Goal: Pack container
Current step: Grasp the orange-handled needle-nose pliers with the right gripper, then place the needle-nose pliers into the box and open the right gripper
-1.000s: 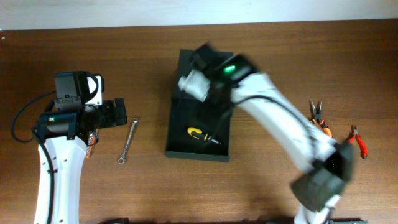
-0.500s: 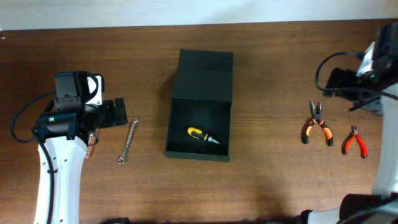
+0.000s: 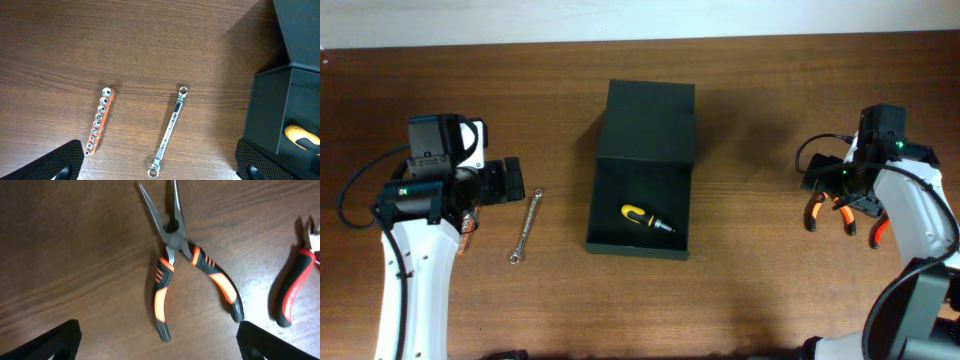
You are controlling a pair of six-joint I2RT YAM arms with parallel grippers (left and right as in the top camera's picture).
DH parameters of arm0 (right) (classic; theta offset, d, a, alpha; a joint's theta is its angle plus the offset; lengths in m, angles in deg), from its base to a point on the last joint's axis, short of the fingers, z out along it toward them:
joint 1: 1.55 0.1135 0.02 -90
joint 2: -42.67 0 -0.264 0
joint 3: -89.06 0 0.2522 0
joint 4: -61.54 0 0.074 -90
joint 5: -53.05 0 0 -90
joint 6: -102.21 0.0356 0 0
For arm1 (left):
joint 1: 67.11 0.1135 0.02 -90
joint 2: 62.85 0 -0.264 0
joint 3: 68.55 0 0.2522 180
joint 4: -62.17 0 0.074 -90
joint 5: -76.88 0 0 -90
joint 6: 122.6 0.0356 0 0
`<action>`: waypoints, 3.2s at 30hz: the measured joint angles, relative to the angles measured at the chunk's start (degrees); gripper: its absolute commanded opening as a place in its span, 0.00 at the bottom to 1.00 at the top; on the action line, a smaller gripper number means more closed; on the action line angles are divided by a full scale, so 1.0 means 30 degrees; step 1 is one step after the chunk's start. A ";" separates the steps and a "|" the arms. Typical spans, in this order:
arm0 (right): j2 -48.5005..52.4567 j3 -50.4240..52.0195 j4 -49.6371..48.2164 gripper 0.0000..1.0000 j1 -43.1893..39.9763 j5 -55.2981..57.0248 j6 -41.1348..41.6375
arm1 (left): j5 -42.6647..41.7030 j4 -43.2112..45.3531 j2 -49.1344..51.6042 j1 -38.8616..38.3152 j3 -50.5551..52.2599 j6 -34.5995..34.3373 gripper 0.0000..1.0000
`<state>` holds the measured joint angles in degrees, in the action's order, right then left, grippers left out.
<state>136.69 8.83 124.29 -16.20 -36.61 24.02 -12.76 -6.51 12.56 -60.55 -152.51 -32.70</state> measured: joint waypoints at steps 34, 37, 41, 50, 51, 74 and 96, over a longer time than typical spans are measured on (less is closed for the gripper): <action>0.5042 -0.0109 -0.2849 0.04 0.0000 -0.0058 0.0124 | -0.0350 0.0087 0.0000 0.0000 0.0000 0.0000 0.99; 0.5042 -0.0124 -0.2849 0.04 0.0000 -0.0073 0.0124 | -0.0350 0.0087 0.0000 0.0000 0.0000 0.0000 0.99; 0.5231 -0.0714 -0.1931 0.04 0.0029 -0.0525 -0.0488 | -0.0342 0.0087 0.0000 0.0000 0.0000 0.0000 0.99; 0.4707 -0.5450 0.3016 0.04 0.1989 -0.0794 -0.2382 | -0.0350 0.0095 0.0000 0.0000 0.0000 0.0000 0.99; 0.4444 -0.6193 0.3570 0.04 0.2506 -0.0816 -0.2623 | -0.0350 0.0095 0.0000 0.0000 0.0000 0.0000 0.99; 0.6047 -1.2582 0.6936 0.04 1.7733 -0.1639 -1.0440 | -0.0342 0.0080 0.0000 0.0000 0.0000 0.0000 0.99; 0.8546 -1.4644 0.9107 0.60 1.6801 -0.1428 -0.9296 | -0.0342 0.0080 0.0000 0.0000 0.0000 0.0000 0.99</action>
<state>162.33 -35.11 151.61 34.20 -40.89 -3.86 -13.79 -6.27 12.56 -60.55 -152.51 -32.70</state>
